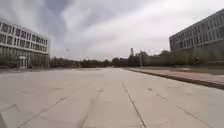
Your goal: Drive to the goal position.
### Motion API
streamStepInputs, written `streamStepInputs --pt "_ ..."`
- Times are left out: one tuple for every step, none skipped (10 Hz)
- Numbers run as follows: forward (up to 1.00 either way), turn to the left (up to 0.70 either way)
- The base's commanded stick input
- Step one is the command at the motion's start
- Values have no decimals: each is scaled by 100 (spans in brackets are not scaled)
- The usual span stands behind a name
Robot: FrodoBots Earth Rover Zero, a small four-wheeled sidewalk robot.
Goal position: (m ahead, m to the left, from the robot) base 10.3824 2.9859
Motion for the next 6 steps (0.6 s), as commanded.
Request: streamStepInputs --pt "50 0" --pt "50 0" --pt "50 0" --pt "50 0" --pt "50 0" --pt "50 0"
